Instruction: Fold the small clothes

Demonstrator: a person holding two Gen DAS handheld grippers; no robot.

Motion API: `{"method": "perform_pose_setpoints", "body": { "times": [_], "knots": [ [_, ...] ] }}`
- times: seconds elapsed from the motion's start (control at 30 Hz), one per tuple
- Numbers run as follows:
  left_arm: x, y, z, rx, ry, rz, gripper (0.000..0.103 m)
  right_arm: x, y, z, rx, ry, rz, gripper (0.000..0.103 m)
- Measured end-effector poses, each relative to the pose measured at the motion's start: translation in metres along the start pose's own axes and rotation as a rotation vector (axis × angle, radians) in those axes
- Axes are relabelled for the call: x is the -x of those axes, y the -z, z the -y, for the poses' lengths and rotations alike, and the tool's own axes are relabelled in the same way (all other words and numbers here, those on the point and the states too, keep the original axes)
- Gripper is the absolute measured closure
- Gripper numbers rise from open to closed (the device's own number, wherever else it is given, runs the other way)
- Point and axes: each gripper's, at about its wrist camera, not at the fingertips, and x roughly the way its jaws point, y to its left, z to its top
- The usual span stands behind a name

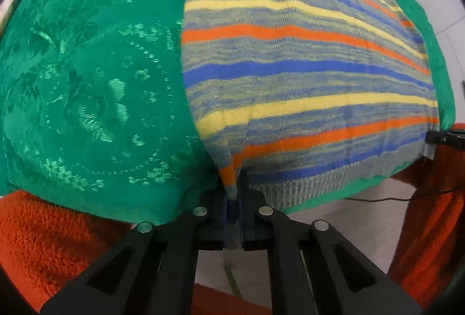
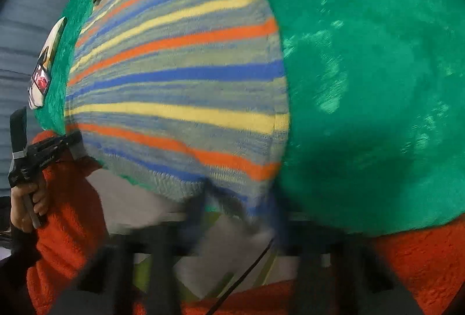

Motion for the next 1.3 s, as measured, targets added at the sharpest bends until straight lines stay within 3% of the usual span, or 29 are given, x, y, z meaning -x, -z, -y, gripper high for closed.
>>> {"method": "perform_pose_setpoints", "body": {
  "times": [0.13, 0.17, 0.27, 0.4, 0.47, 0.57, 0.63, 0.67, 0.7, 0.73, 0.77, 0.9, 1.0, 1.07, 1.17, 1.23, 1.3],
  "knots": [
    [0.024, -0.004, -0.016, 0.021, 0.080, 0.009, 0.100, 0.027, -0.001, 0.002, -0.016, -0.085, 0.033, 0.096],
    [0.034, -0.008, -0.020, 0.035, 0.117, 0.019, 0.100, 0.040, -0.004, 0.002, -0.032, -0.141, 0.054, 0.096],
    [0.066, -0.040, -0.038, 0.075, 0.219, 0.072, 0.100, 0.074, -0.028, 0.001, -0.040, -0.232, 0.136, 0.096],
    [0.100, -0.113, -0.059, 0.085, 0.276, 0.136, 0.100, 0.107, -0.090, 0.002, -0.049, -0.274, 0.226, 0.096],
    [0.107, -0.168, -0.064, 0.108, 0.278, 0.167, 0.100, 0.121, -0.134, 0.007, -0.038, -0.233, 0.273, 0.096],
    [0.097, -0.250, -0.070, 0.115, 0.280, 0.177, 0.100, 0.125, -0.214, 0.016, -0.047, -0.238, 0.324, 0.096],
    [0.088, -0.296, -0.074, 0.191, 0.287, 0.256, 0.098, 0.126, -0.251, 0.025, -0.090, -0.236, 0.406, 0.096],
    [0.084, -0.316, -0.077, 0.224, 0.288, 0.323, 0.090, 0.127, -0.271, 0.025, -0.070, -0.226, 0.484, 0.093],
    [0.076, -0.332, -0.076, 0.240, 0.238, 0.356, 0.071, 0.126, -0.286, 0.020, -0.028, -0.156, 0.555, 0.087],
    [0.059, -0.345, -0.078, 0.284, 0.165, 0.305, 0.052, 0.119, -0.295, 0.018, -0.024, -0.084, 0.569, 0.056],
    [0.048, -0.351, -0.079, 0.309, 0.138, 0.264, 0.034, 0.112, -0.300, 0.017, -0.048, -0.044, 0.549, 0.025],
    [0.029, -0.317, -0.077, 0.227, 0.104, 0.261, 0.039, 0.101, -0.272, 0.021, -0.018, -0.082, 0.525, 0.024],
    [0.026, -0.263, -0.072, 0.111, 0.066, 0.278, 0.030, 0.093, -0.233, 0.030, 0.058, -0.057, 0.463, 0.024],
    [0.025, -0.221, -0.064, 0.062, 0.054, 0.298, 0.026, 0.086, -0.202, 0.028, 0.114, 0.071, 0.467, 0.024],
    [0.019, -0.171, -0.049, 0.051, 0.025, 0.357, 0.018, 0.089, -0.179, 0.031, 0.122, 0.239, 0.604, 0.024],
    [0.018, -0.159, -0.041, 0.051, -0.001, 0.389, 0.018, 0.096, -0.184, 0.039, 0.068, 0.292, 0.680, 0.022],
    [0.010, -0.167, -0.044, 0.089, -0.030, 0.392, 0.018, 0.096, -0.204, 0.054, -0.036, 0.329, 0.683, 0.020]
  ]
}}
